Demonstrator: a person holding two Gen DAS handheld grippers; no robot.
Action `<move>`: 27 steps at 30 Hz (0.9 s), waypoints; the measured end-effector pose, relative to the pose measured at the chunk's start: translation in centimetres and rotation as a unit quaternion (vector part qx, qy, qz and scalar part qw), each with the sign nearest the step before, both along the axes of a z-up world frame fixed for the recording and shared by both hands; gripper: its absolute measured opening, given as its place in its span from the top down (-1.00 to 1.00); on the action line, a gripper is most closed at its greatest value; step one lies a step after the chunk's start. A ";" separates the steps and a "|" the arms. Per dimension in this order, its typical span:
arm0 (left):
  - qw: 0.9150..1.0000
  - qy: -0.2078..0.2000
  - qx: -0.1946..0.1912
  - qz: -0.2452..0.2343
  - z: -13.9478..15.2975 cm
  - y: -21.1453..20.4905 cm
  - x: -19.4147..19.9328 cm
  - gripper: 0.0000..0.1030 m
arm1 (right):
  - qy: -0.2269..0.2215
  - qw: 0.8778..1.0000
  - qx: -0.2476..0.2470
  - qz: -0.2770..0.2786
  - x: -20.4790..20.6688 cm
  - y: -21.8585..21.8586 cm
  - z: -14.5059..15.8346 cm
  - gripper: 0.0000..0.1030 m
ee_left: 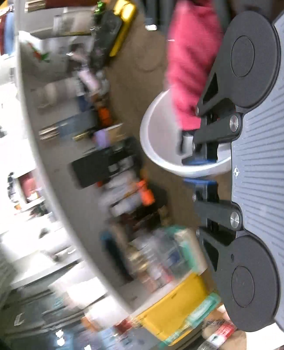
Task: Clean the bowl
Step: 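Rotate the bowl with the left gripper while the right gripper scrubs inside with the towel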
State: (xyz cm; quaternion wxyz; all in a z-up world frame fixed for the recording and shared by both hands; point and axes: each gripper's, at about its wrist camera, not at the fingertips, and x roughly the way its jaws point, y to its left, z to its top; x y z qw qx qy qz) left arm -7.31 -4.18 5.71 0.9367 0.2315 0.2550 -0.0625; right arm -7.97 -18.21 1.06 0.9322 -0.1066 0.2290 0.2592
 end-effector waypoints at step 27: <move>0.994 0.078 -0.078 0.003 -3.6 1.5 -2.2 0.31 | -0.242 0.898 -0.347 0.121 -4.9 7.2 -4.2 0.57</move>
